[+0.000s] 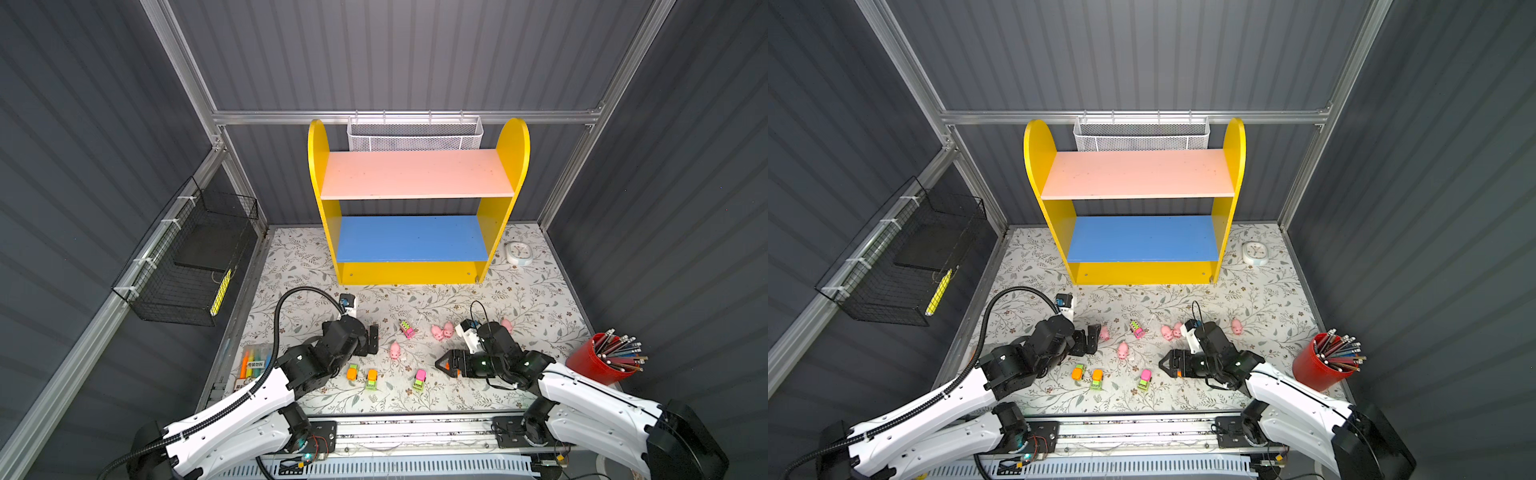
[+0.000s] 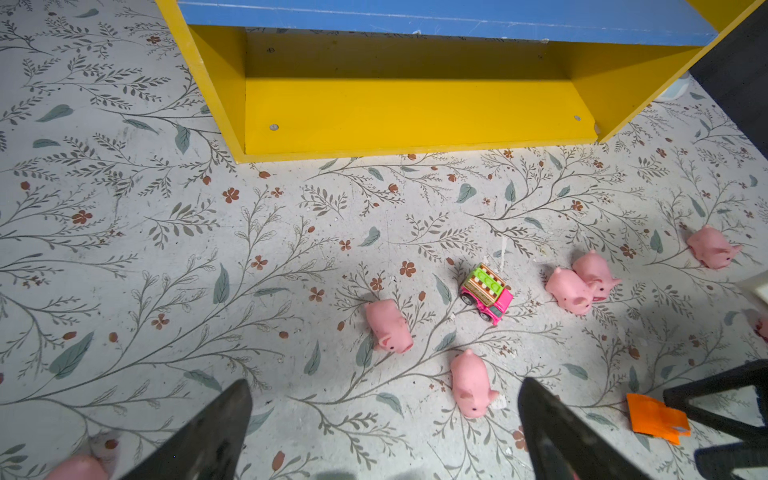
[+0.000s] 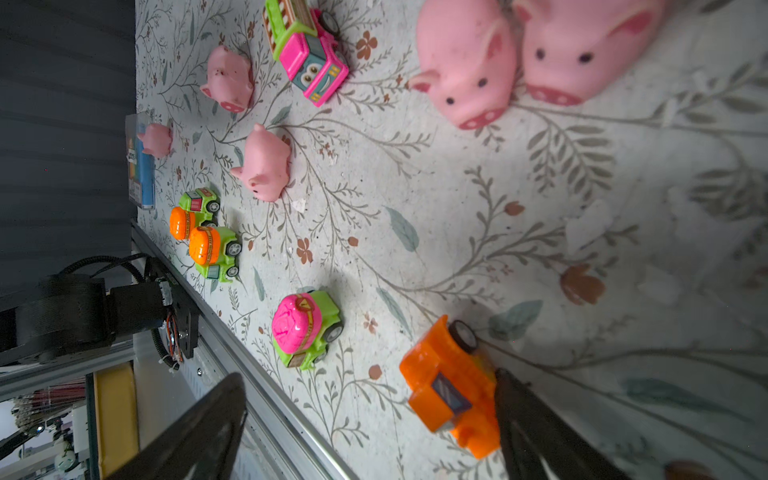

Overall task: Place and organize the plastic toys onto the shelf
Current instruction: 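Lower the right gripper around the orange toy car near the robot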

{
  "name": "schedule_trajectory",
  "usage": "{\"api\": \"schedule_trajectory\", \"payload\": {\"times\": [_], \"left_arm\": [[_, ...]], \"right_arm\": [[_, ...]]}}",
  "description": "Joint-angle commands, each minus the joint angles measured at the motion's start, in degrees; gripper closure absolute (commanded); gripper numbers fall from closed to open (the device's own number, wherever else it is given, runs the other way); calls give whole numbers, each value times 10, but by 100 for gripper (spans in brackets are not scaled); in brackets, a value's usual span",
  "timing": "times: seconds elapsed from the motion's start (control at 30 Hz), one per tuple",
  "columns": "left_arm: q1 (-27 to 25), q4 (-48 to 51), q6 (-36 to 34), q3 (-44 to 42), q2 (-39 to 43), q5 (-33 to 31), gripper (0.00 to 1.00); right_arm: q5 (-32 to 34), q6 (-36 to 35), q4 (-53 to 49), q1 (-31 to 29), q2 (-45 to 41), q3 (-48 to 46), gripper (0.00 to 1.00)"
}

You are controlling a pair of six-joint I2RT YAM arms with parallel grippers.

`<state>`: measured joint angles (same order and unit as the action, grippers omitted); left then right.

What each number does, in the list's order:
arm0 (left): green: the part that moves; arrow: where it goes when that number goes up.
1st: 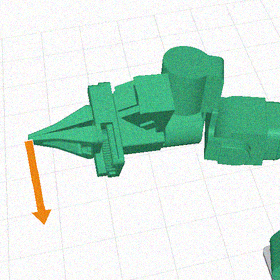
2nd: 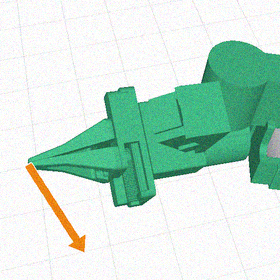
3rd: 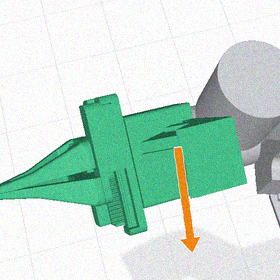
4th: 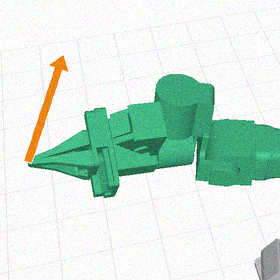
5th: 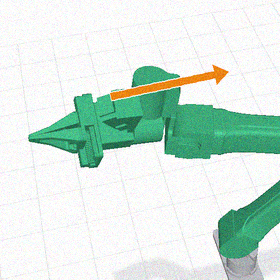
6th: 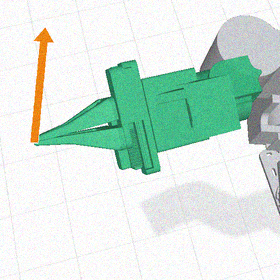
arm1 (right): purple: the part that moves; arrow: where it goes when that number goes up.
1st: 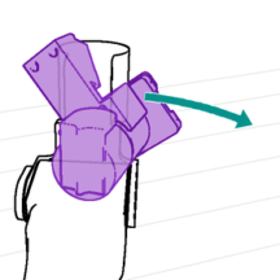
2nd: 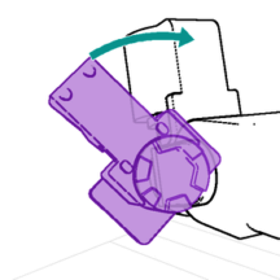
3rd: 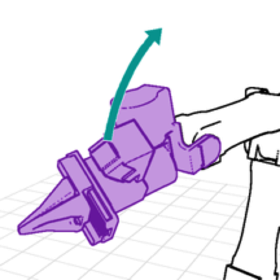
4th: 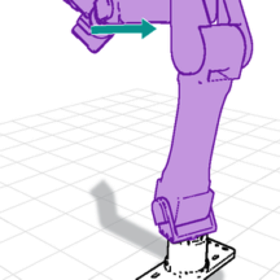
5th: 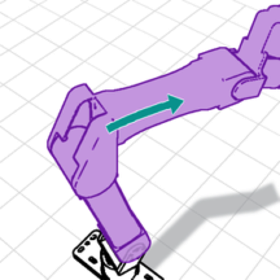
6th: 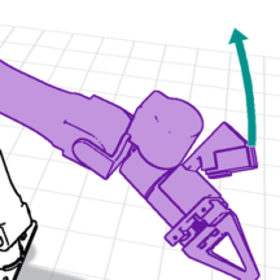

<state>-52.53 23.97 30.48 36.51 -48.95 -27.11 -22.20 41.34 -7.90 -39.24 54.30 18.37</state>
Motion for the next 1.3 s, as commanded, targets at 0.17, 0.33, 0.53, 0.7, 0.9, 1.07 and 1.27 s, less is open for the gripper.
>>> {"api": "schedule_trajectory", "payload": {"times": [0.17,0.33,0.53,0.7,0.9,1.07,1.27], "left_arm": [[-3,29,-2,-13,32,-15,0],[-3,33,-4,-10,41,-15,0],[-3,36,-9,-7,41,-18,0],[-3,36,-9,-6,38,-19,0],[-3,36,-16,-5,36,-19,0],[-3,34,-19,-5,30,-16,0],[-3,39,-19,-13,37,-11,0]], "right_arm": [[24,34,-50,-37,-21,6,7],[82,0,-126,-39,-45,42,7],[137,-64,-226,-39,-35,79,7],[139,-65,-224,-42,6,85,13],[161,-70,-224,-66,33,95,17],[193,-74,-226,-93,58,108,24],[225,-76,-229,-122,93,129,33]]}}
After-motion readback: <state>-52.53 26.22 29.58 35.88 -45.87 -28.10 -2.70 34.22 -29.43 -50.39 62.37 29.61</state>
